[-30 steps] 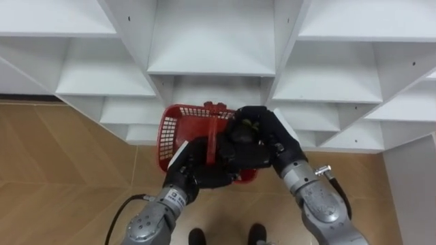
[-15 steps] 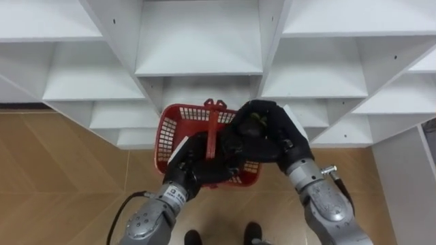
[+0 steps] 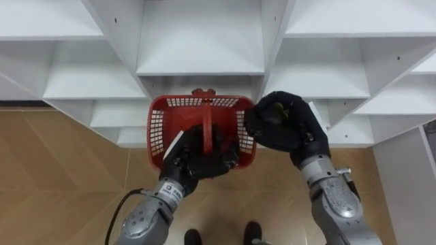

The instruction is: Collect fruits from the closet

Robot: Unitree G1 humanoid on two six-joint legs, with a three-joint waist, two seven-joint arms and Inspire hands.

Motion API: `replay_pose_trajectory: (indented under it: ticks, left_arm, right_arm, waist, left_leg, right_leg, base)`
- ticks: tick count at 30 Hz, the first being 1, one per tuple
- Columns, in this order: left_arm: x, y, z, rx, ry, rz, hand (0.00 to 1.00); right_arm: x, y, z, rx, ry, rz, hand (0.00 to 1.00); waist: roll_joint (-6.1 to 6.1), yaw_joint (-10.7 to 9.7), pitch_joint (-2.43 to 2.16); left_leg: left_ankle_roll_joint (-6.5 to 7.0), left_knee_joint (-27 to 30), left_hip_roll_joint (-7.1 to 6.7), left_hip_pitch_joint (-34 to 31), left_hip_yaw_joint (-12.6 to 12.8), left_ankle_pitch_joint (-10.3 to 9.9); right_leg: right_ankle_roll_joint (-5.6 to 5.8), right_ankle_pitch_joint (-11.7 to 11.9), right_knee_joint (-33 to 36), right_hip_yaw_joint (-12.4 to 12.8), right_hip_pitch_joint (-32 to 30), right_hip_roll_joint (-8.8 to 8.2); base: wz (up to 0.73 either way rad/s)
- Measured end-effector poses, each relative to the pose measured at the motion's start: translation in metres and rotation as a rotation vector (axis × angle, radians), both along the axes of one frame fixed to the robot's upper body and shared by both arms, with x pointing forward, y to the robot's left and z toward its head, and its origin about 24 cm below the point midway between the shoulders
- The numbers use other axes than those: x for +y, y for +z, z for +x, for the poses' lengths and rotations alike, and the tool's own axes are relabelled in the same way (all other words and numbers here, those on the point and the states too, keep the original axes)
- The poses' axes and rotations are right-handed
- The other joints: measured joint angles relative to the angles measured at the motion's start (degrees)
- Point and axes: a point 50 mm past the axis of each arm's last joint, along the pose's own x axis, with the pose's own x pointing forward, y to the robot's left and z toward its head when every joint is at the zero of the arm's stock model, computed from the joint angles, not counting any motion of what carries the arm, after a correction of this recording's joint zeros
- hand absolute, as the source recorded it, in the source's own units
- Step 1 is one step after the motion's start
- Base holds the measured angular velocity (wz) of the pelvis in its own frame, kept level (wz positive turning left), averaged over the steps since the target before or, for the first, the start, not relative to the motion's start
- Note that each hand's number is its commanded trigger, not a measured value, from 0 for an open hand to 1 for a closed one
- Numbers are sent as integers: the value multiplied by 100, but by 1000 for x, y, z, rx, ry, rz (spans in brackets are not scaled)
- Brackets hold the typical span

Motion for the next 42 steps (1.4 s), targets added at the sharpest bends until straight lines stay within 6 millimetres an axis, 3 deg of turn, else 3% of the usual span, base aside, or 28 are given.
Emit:
replay_pose_trajectory:
  ticks: [23,42]
  left_arm:
    - [0,-1,-2,4,-9,-23,100]
    - [-15,0,-7,-23,-156,-56,100]
  right_arm:
    - [1,0,0,-2,3,-8,100]
    - [8,3,0,-39,66,-130,100]
  waist:
    - [2,-3,-1]
    - [0,-4,-1]
  left_leg:
    - [-2,15,12,114,-22,0]
    - [0,30,9,74,-32,0]
  right_leg:
    - [-6,52,-86,-53,177,15]
    - [-1,47,-66,-36,132,10]
  base:
    - [0]
    - [0]
